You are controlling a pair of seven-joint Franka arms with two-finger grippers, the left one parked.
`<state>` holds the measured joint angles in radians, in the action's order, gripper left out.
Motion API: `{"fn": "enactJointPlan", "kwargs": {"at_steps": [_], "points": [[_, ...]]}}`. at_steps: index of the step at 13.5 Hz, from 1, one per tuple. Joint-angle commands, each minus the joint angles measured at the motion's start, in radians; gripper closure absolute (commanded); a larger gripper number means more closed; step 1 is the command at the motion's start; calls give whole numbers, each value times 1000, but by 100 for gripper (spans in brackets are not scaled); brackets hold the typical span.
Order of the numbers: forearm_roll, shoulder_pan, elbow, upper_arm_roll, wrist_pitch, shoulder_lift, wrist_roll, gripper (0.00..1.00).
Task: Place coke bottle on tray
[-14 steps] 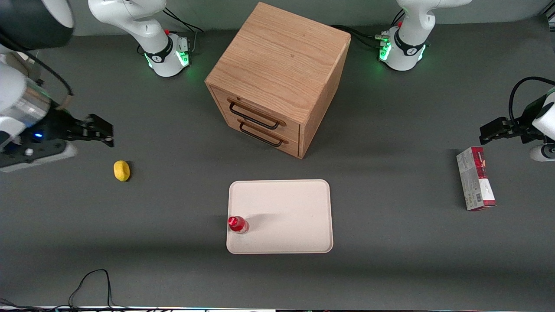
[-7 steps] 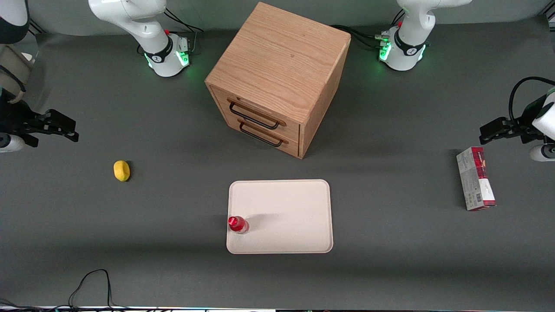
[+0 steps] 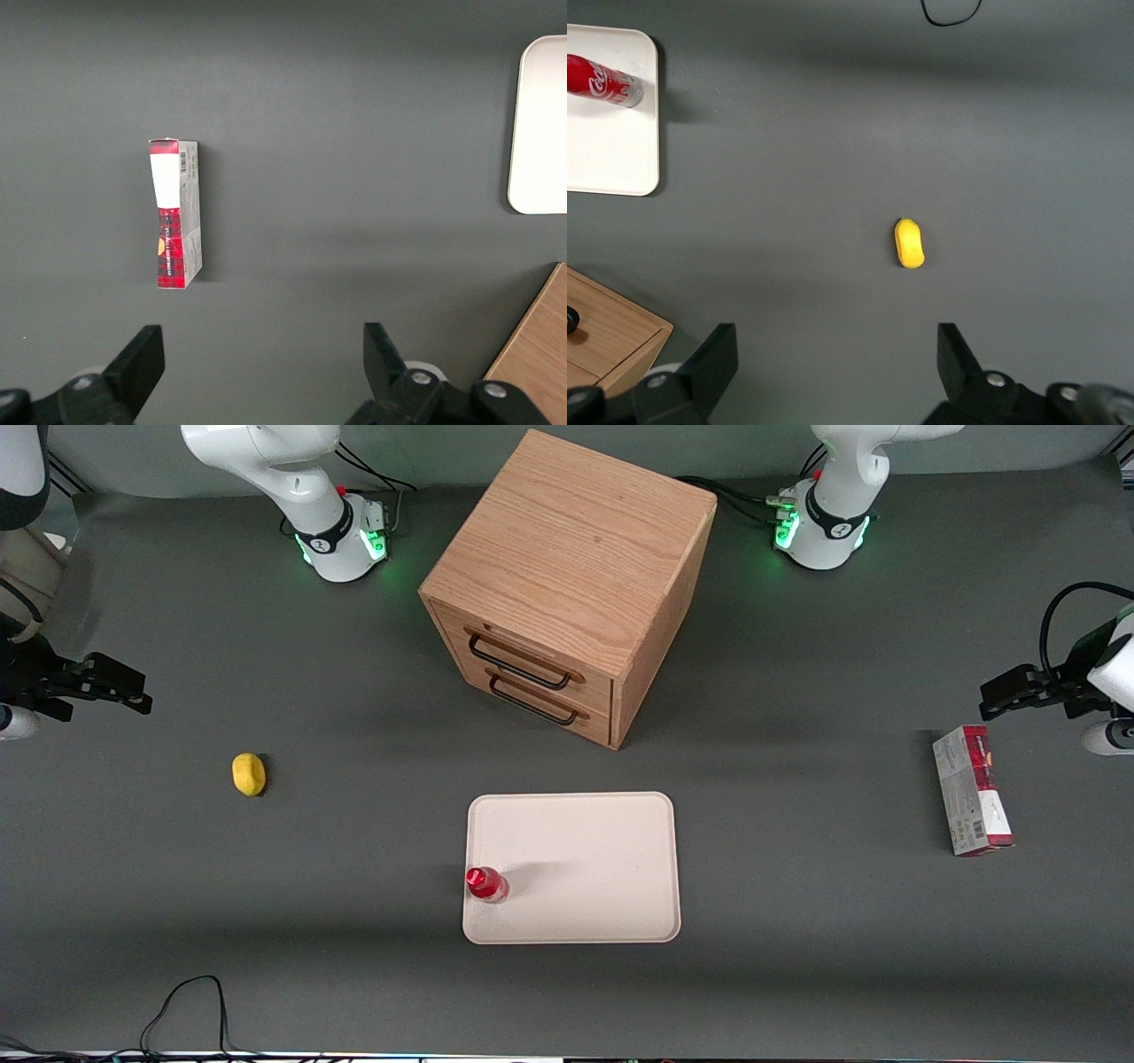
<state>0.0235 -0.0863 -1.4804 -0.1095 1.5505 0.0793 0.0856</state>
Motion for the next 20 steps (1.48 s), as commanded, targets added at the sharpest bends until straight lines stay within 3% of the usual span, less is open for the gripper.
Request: {"fn": "enactJointPlan", "kwargs": {"at_steps": [1, 20], "points": [[-8, -1, -34, -9, 13, -30, 25, 0], [-13, 40, -41, 14, 2, -27, 19, 0]]}}
